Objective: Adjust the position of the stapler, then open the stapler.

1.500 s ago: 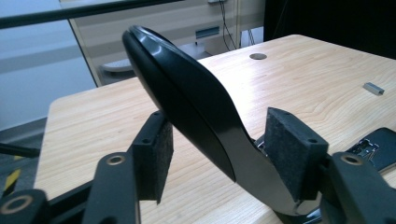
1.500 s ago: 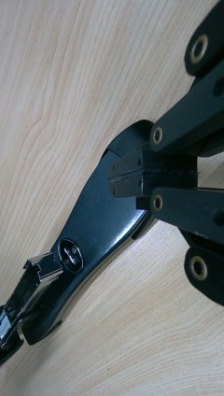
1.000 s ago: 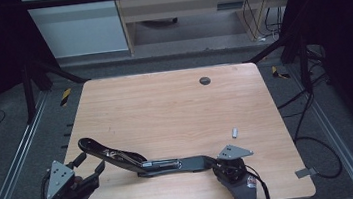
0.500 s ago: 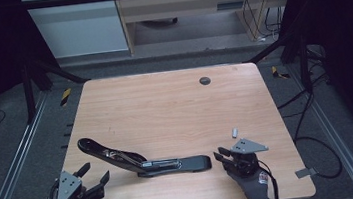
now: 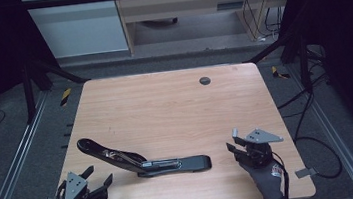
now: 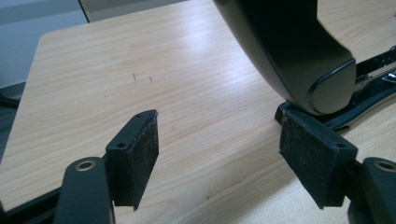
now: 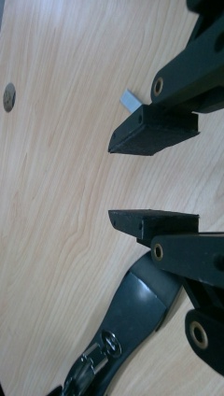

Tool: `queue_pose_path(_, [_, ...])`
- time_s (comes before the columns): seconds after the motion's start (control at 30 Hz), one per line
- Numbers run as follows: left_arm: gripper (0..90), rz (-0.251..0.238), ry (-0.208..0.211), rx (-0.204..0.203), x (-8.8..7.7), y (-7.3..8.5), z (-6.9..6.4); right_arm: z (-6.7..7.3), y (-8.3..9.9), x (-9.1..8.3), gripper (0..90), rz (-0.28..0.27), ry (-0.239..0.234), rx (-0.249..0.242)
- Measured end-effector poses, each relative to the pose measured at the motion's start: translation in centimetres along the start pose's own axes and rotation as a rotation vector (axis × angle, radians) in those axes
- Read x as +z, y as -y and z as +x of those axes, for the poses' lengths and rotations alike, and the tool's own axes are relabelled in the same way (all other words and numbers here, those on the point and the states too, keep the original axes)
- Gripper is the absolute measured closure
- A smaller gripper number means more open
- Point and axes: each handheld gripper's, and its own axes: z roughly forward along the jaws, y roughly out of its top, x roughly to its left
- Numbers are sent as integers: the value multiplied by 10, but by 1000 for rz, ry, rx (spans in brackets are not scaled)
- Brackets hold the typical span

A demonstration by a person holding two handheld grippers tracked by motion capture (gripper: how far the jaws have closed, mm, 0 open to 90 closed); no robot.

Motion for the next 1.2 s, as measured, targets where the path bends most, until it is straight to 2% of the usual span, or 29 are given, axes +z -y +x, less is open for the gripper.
queue_pose_path(0.23, [273, 17, -2, -5, 6, 6, 0, -12, -9, -2, 600, 36, 54, 8])
queue_pose_path(0.53, [273, 34, -2, 3, 11, 8, 0, -25, -19, 17, 599, 105, 120, 25])
queue_pose_path(0.7, [273, 39, -2, 5, 12, 9, -1, -30, -22, 29, 599, 131, 132, 46])
queue_pose_path(0.8, [272, 42, -6, 6, 14, 9, 0, -32, -23, 34, 599, 141, 144, 39])
queue_pose_path(0.9, [272, 47, -6, 5, 15, 10, 1, -34, -24, 38, 601, 154, 145, 66])
queue_pose_path(0.97, [273, 50, -9, 10, 15, 11, 1, -35, -24, 42, 604, 160, 152, 55])
queue_pose_path(1.2, [273, 57, -12, 21, 16, 12, 1, -41, -25, 55, 607, 207, 176, 78])
